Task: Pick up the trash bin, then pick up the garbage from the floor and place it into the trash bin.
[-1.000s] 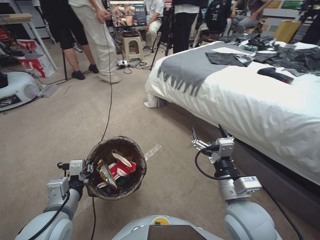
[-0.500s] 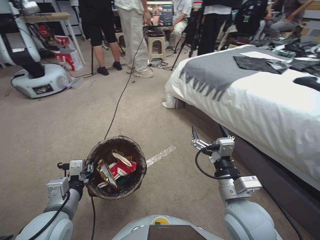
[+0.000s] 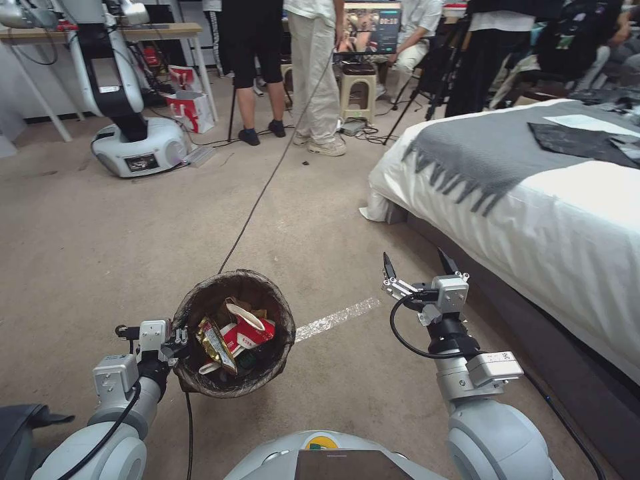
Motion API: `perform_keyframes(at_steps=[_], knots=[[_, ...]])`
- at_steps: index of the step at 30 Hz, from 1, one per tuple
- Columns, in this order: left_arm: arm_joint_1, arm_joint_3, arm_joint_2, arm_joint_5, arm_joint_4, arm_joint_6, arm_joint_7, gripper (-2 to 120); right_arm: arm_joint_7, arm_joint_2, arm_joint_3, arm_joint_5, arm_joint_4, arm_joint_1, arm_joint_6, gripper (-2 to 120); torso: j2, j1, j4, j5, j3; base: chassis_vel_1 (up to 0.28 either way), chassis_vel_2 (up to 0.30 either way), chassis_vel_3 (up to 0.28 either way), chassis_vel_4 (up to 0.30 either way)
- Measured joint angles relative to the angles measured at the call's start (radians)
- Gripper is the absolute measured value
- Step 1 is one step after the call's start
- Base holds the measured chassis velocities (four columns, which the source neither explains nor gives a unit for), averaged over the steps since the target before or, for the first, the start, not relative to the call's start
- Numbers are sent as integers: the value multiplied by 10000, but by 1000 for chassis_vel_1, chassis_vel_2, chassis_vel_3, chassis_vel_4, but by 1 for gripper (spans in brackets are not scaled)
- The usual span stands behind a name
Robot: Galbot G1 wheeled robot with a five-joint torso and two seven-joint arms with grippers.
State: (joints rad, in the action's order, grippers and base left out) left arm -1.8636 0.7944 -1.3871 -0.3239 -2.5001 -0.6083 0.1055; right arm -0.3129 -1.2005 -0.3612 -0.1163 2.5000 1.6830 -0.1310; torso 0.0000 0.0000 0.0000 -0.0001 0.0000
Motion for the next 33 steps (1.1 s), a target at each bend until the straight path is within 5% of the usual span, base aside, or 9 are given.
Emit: perform_keyframes(at_steps=[33], knots=[[8, 27, 45, -11, -2, 1, -8, 2, -93, 43, 44, -144, 0, -183, -95, 100, 0, 0, 0, 0, 0, 54, 58, 60, 55]])
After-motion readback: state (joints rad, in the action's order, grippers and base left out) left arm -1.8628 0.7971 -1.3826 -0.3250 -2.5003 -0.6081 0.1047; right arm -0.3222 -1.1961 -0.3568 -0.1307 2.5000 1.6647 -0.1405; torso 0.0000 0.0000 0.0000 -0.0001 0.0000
